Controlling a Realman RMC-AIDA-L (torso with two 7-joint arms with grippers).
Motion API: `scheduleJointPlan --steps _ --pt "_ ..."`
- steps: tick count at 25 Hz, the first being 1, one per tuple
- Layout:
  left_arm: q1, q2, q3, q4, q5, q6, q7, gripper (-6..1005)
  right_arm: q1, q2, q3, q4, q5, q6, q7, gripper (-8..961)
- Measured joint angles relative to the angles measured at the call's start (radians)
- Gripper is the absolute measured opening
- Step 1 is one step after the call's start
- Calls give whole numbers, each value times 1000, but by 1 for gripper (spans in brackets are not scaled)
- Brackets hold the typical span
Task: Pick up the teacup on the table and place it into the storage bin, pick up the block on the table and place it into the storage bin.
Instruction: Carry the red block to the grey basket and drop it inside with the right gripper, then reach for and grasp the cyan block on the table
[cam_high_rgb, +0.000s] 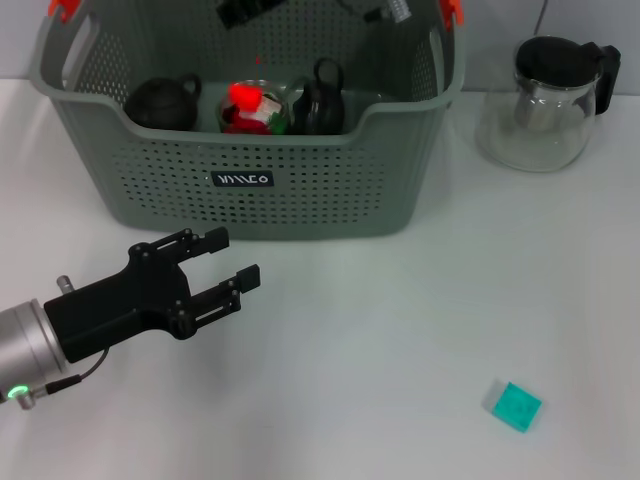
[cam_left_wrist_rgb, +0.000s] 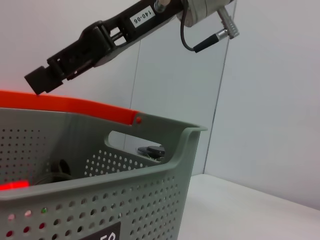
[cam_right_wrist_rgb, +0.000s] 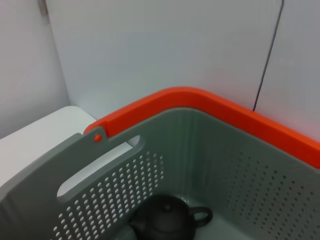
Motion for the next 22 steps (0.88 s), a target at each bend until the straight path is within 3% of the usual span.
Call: scheduleJointPlan --steps 3,6,8,9,10,11,12,15,17,19,22 --pt "1 0 0 0 -3 0 0 670 -22 -1 8 -32 1 5 -5 477" --pt "1 1 0 0 -11 0 0 670 -121 7 -2 -178 39 39 -77 595" --pt "0 1 0 0 -13 1 0 671 -246 9 -40 -327 144 77 -184 673" --pt "0 1 0 0 -14 2 0 671 -330 7 -69 -412 236 96 -276 664" --pt "0 2 0 0 -14 1 0 672 -490 2 -111 -551 462 115 -484 655" --pt "0 2 0 0 -14 1 0 672 -576 1 -120 -610 618 104 -631 647" --pt "0 2 0 0 -15 1 0 672 -576 1 -120 -610 618 104 -631 638" --pt "-1 3 0 0 -15 2 0 673 -795 -3 -108 -689 1079 -41 -1037 625" --pt "-1 4 0 0 -15 1 0 673 -884 -11 -63 -693 1273 -173 -1198 621" --pt "-2 5 0 0 -15 2 0 674 -945 -22 6 -697 1397 -314 -1273 616" --pt "-2 6 0 0 -15 1 -4 675 -976 -58 116 -753 1380 -517 -1195 610"
